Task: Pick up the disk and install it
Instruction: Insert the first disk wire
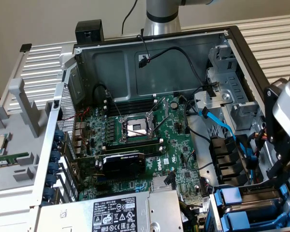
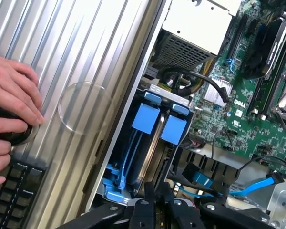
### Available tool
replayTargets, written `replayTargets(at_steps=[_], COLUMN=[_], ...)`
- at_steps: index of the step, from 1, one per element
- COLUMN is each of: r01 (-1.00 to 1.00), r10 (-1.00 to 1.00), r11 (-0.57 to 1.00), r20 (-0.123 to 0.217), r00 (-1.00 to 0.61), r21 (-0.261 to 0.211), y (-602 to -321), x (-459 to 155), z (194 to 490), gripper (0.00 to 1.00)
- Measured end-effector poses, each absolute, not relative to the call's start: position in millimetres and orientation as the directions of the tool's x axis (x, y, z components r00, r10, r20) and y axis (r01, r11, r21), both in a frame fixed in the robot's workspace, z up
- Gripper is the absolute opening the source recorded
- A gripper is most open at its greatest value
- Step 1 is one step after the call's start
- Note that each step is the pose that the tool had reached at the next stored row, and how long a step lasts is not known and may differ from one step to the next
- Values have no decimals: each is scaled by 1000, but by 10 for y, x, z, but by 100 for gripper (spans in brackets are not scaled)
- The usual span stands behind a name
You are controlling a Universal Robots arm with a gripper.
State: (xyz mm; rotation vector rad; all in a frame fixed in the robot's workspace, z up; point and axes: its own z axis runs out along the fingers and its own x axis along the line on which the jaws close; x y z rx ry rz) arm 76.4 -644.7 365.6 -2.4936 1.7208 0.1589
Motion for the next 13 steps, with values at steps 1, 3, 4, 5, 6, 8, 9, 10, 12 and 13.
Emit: replayTargets(at_steps=[1,3,4,5,6,8,9,10,12,13], r01=[-935,-935,-935,-936,-936,-937,-937,-938,-939,-940], r10=[-925,-925,-926,-926,-927,-928,-929,-930,-932,-933], r11=[-353,-353,-353,-352,-352,-350,-348,-347,-343,-342], r20=[-143,-139,-137,-136,-134,-131,-129,-127,-124,-122], r00=[353,353,352,352,351,348,346,344,341,339], r21=[-28,-26,-24,-22,-18,-8,-4,-1,0,1], y=[-6435,-6417,-6410,-6403,-6399,-6395,-6394,-6393,-6393,-6392], x=[765,765,764,763,761,757,756,755,756,755], z=[3656,3656,3655,3653,3650,3643,3641,3641,3640,3642], gripper=[17,17,17,17,17,17,17,17,17,17])
